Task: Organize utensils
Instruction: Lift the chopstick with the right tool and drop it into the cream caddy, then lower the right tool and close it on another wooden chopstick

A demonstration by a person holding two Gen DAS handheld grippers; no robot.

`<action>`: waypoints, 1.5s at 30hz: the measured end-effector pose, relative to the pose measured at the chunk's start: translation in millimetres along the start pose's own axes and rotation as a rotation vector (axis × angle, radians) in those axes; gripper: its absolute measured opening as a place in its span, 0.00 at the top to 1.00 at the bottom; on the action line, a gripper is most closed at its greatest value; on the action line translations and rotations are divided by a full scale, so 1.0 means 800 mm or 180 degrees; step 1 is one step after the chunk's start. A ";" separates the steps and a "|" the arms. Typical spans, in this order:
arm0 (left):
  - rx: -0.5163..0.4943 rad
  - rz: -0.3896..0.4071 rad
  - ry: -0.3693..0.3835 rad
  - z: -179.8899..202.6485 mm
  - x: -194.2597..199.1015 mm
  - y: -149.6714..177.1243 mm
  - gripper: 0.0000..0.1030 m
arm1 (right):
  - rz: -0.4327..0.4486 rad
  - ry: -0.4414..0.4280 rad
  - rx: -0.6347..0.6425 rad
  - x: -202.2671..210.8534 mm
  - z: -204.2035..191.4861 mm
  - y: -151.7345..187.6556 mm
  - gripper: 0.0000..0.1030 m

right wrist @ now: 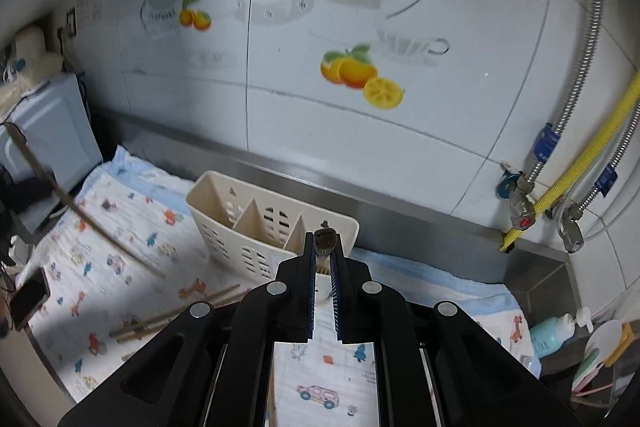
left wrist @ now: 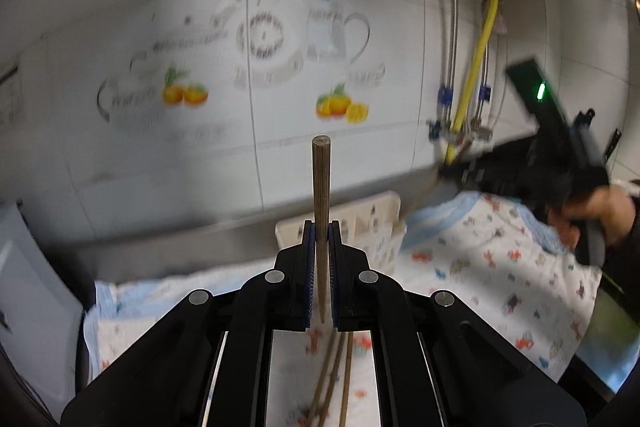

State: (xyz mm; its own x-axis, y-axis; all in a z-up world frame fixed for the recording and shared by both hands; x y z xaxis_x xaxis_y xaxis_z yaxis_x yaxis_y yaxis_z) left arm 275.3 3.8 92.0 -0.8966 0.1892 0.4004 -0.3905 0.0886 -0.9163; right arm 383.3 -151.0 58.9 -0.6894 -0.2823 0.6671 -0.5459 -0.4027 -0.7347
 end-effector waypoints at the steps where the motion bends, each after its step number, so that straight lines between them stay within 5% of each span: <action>1: 0.0000 0.0065 -0.0010 0.001 -0.002 -0.013 0.95 | -0.0019 -0.0010 -0.0005 -0.004 0.000 -0.001 0.93; 14: 0.0139 0.0299 -0.0219 -0.013 -0.070 -0.079 0.95 | -0.0049 -0.0042 -0.0103 -0.034 0.012 0.005 0.93; 22: 0.0266 0.0031 -0.0247 -0.026 -0.117 -0.058 0.95 | 0.0030 -0.0083 -0.0128 -0.033 0.014 0.006 0.93; 28: 0.0394 -0.0163 -0.0231 -0.040 -0.138 -0.036 0.94 | 0.0171 -0.0071 -0.0174 -0.014 0.016 0.006 0.79; 38: 0.0427 -0.0135 -0.0189 -0.043 -0.122 -0.032 0.93 | 0.0412 -0.0147 -0.0240 0.045 0.002 0.037 0.72; 45: 0.0436 -0.0058 -0.0163 -0.045 -0.066 -0.016 0.92 | 0.0489 -0.0216 -0.0316 0.077 -0.023 0.099 0.72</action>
State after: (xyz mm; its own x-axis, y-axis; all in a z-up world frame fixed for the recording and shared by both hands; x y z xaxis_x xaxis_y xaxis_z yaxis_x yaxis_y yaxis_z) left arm 335.0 27.6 82.5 -0.8972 0.1384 0.4195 -0.4286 -0.0434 -0.9024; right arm 289.0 -184.6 39.0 -0.7365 -0.3931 0.5505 -0.4834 -0.2635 -0.8348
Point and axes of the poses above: each gripper's, at about its wrist camera, not at the fingertips, and x roughly against the way its jaws point, z to its right, y to its underside, the point moved 7 cm from there along -x, roughly the way its jaws point, and after that the axes turned 1 degree about z, right-handed, at the moved point
